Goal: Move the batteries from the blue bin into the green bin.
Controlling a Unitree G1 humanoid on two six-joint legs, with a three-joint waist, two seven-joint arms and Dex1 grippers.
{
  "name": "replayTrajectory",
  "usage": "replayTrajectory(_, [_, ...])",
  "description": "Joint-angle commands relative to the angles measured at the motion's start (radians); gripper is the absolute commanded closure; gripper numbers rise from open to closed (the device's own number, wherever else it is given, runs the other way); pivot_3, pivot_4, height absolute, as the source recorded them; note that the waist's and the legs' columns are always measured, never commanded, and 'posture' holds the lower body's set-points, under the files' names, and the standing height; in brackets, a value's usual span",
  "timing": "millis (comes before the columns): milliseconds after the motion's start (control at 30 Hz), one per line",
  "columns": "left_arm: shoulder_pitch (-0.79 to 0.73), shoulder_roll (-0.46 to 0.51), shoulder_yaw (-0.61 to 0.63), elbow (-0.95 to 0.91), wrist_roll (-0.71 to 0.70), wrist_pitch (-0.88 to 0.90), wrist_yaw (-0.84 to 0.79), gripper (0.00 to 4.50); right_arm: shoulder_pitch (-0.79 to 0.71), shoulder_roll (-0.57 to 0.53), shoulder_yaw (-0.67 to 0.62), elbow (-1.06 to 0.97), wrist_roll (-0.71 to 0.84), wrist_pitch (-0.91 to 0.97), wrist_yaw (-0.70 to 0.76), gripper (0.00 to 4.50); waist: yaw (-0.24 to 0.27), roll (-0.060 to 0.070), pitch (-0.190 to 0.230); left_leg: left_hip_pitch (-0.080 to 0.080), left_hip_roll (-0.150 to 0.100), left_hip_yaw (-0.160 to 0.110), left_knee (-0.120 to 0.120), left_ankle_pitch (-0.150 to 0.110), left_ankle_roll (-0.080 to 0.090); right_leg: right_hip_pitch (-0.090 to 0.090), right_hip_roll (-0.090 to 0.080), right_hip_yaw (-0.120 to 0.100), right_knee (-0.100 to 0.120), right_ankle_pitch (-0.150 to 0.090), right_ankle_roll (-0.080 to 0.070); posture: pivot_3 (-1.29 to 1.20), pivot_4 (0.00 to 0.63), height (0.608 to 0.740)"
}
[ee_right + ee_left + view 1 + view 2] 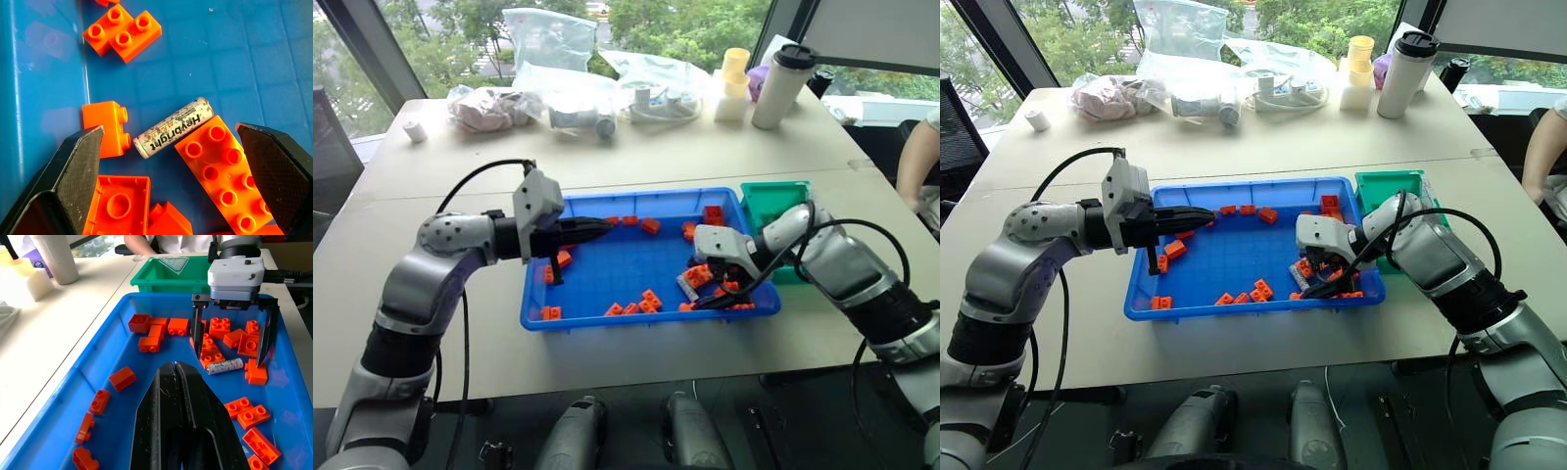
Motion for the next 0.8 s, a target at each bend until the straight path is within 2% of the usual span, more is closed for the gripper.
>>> replayTrajectory(33, [-0.003,0.006,0.019,-0.033,-0.008,-0.004,0.01,4.5,-0.023,0.024,0.016,0.051,-0.059,-0.114,0.001,0.02,0.0,0.0,0.0,0.0,0.0,0.0,0.0,0.0,0.0,0.0,0.0,0.0,0.0,0.0,0.0,0.0,0.15,0.74])
replayTrajectory(233, [0.003,0.012,0.024,-0.046,-0.013,0.005,0.018,4.5,-0.039,0.074,0.018,0.138,-0.112,-0.276,0.014,0.02,0.0,0.0,0.0,0.0,0.0,0.0,0.0,0.0,0.0,0.0,0.0,0.0,0.0,0.0,0.0,0.0,0.15,0.74])
replayTrajectory(500, [0.009,0.018,0.031,-0.059,-0.018,0.017,0.028,4.5,-0.076,0.079,0.048,0.261,-0.212,-0.55,0.088,0.02,-0.001,0.0,0.0,0.001,0.0,0.0,0.0,0.001,-0.001,0.001,0.0,0.0,0.0,0.0,0.0,0.0,0.15,0.74])
replayTrajectory(800, [0.011,0.015,0.033,-0.065,-0.017,0.019,0.039,4.5,-0.141,0.126,0.045,0.394,-0.268,-0.675,0.125,0.02,-0.001,0.0,0.0,0.001,0.0,0.0,0.0,0.001,-0.001,0.001,0.001,0.0,0.0,0.0,0.0,0.0,0.15,0.74])
